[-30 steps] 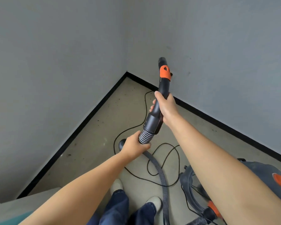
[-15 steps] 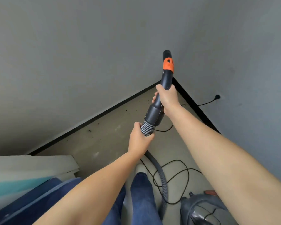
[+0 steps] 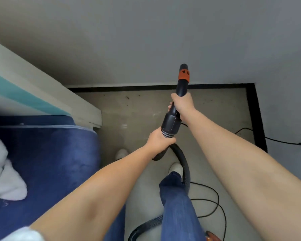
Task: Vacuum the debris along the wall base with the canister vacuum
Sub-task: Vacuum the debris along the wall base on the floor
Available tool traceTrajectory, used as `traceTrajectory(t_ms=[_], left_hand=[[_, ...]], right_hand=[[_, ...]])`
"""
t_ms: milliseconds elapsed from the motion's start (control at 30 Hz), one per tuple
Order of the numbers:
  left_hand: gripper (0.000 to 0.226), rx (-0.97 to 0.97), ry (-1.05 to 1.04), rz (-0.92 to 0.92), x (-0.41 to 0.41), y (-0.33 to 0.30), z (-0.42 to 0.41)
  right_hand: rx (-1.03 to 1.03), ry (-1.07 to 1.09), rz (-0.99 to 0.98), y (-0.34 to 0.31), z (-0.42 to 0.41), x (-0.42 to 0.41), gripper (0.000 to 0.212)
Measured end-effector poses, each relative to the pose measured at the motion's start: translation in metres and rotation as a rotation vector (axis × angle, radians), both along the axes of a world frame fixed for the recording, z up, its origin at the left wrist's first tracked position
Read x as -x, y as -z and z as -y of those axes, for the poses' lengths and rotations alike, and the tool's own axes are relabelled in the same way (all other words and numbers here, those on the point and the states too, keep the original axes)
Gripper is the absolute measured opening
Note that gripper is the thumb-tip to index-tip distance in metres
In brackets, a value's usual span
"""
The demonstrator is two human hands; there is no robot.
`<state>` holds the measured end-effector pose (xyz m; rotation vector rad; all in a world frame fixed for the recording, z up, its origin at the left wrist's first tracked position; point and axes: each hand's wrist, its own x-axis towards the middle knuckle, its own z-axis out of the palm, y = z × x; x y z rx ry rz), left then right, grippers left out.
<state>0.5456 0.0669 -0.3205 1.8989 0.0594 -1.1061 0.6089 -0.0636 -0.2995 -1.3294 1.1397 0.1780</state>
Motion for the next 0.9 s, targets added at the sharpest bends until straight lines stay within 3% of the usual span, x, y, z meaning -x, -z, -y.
traceTrajectory(t_ms=[267,433,567,667,733,900], left_hand=[[0.017,0.010,-0.057,-0.097,0.008,0.100,-0.045],[0.018,-0.025,-0.047,-0.161,-0.008,0.187,-0.068],[0.003,-0.046,0.037,-0.238,-0.032,0.275,-0.071],[0.017,-0.054,0.054,-0.258,-0.060,0.339,-0.067],[0.020,0.001,0.053,-0.270,-0.074,0.374,-0.064],[0.002,0.253,-0.065,-0.332,-0.051,0.416,-0.072]], right_hand=[[-0.013,-0.201,-0.072,0.118,-0.050,-0.007,0.020],[0.040,-0.319,-0.074,0.211,-0.083,-0.025,0.036],[0.059,-0.365,-0.022,0.301,-0.087,-0.044,0.038],[0.132,-0.379,0.038,0.362,-0.083,-0.066,0.038],[0.136,-0.354,0.072,0.393,-0.076,-0.080,0.037],[0.120,-0.449,0.194,0.428,-0.090,-0.071,0.019]])
